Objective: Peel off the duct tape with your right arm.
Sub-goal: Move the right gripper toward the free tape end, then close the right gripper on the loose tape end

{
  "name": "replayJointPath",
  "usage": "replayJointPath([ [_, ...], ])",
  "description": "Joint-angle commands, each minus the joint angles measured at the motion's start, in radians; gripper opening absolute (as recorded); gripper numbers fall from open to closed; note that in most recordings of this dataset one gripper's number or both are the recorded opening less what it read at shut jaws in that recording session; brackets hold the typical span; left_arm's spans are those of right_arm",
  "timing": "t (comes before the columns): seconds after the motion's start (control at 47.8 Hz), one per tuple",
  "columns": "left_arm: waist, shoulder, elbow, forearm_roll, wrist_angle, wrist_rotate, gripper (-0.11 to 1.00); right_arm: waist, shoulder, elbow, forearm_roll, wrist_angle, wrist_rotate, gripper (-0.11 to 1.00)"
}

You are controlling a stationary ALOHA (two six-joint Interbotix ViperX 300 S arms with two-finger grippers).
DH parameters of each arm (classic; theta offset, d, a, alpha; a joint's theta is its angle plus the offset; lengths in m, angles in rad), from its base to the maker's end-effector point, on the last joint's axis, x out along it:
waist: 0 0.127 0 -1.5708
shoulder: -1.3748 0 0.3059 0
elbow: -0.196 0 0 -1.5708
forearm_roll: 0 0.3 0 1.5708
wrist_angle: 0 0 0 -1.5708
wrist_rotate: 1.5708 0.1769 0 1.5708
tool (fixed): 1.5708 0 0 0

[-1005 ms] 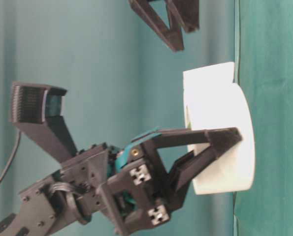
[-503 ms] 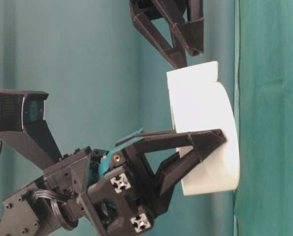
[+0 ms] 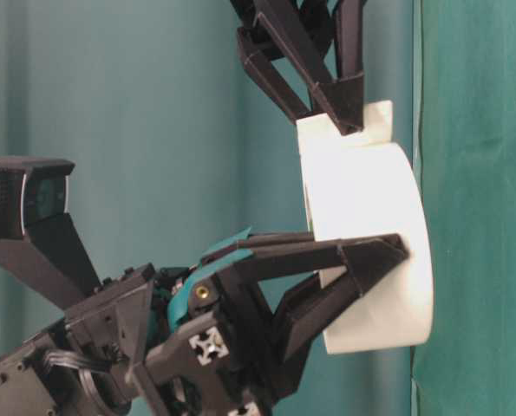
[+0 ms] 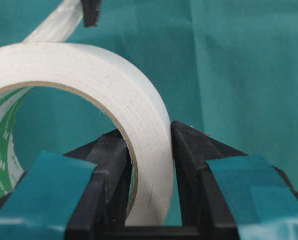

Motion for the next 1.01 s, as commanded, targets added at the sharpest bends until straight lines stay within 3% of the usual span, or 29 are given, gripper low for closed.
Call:
replayJointPath([
  [0.0,-0.017,-0.048,-0.031,0.005,-0.005,0.003,0.21,-0.012,-0.009,-0.018,0.002,-0.011,-0.002,0.76],
  [0.524,-0.025,-0.054,-0.02,0.003,-0.005,0.003,0.21,0.0,-0.008,-0.018,-0.002,-0.012,0.003,0.75],
  [0.88,-0.021,-0.049,-0.015,0.003,-0.005,0.003,0.21,0.038,-0.005,-0.021,-0.002,-0.018,0.005,0.56],
  [0.984,-0.023,-0.048,-0.015,0.003,-0.005,0.003,0.21,0.038,0.005,-0.025,-0.002,-0.018,0.005,0.41],
])
